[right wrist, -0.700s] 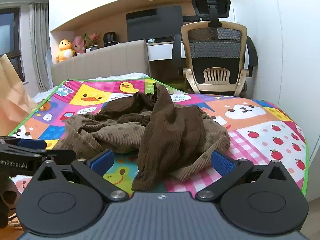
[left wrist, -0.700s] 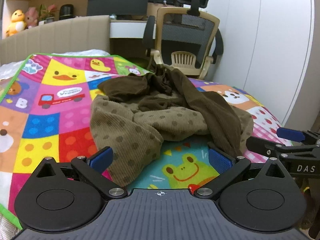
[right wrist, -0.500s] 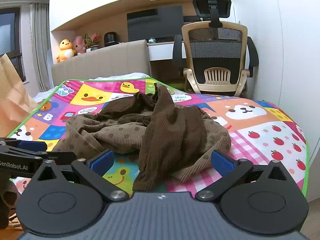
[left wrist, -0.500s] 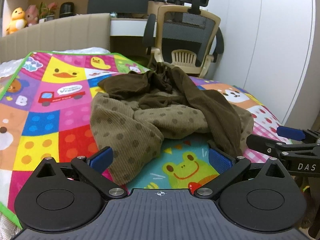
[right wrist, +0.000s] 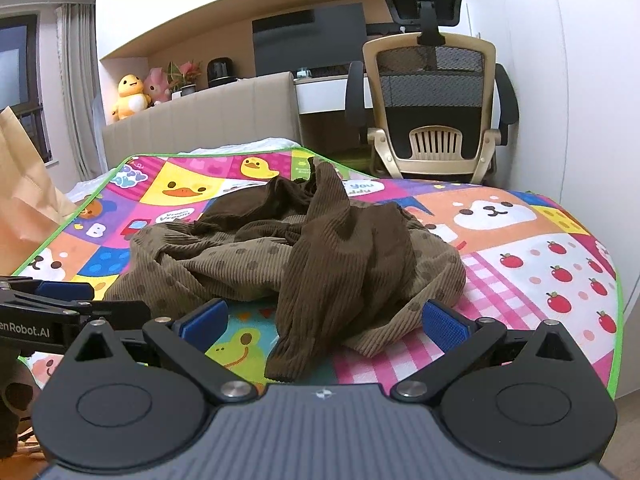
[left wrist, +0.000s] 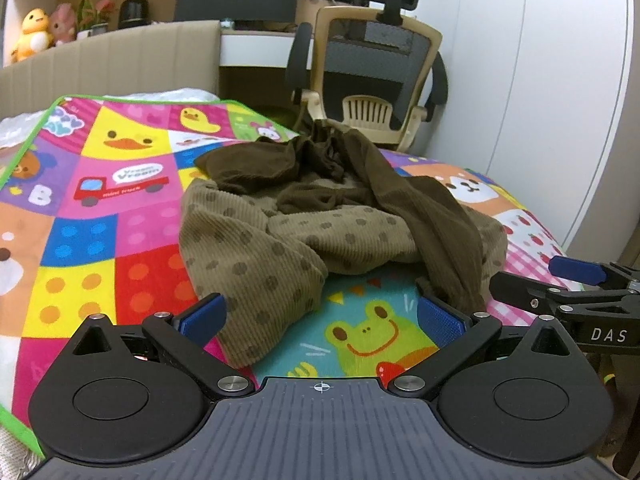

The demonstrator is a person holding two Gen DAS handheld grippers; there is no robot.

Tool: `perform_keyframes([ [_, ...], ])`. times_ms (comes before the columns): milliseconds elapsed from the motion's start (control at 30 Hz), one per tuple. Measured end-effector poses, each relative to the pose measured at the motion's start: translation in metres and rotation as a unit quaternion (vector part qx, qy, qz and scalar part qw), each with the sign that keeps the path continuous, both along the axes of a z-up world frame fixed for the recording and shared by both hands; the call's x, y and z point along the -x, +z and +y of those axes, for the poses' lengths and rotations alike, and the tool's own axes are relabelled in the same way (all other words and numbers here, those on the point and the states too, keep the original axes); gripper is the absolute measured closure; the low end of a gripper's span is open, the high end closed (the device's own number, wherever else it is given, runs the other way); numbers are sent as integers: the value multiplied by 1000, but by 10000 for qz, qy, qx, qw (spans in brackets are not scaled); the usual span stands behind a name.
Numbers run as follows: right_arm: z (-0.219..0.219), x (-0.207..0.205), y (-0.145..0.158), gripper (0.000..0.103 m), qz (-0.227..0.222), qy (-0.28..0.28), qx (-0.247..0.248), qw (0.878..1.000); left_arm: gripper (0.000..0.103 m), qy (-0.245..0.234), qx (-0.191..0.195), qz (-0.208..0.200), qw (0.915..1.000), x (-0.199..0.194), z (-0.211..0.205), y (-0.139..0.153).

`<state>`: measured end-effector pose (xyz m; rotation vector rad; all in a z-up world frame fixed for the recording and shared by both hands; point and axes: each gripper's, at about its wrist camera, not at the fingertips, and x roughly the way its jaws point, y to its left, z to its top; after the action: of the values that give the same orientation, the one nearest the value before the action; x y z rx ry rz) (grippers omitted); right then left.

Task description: Fold clothes

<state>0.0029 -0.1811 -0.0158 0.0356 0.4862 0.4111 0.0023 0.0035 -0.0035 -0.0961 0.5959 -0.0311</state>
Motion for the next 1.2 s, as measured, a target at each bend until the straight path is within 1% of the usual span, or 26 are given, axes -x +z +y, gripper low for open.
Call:
perform_keyframes([
  [1200,-2,-2,-3,0,95,58,-85,9999,0,-19,54,120,9999,0,1,-3],
])
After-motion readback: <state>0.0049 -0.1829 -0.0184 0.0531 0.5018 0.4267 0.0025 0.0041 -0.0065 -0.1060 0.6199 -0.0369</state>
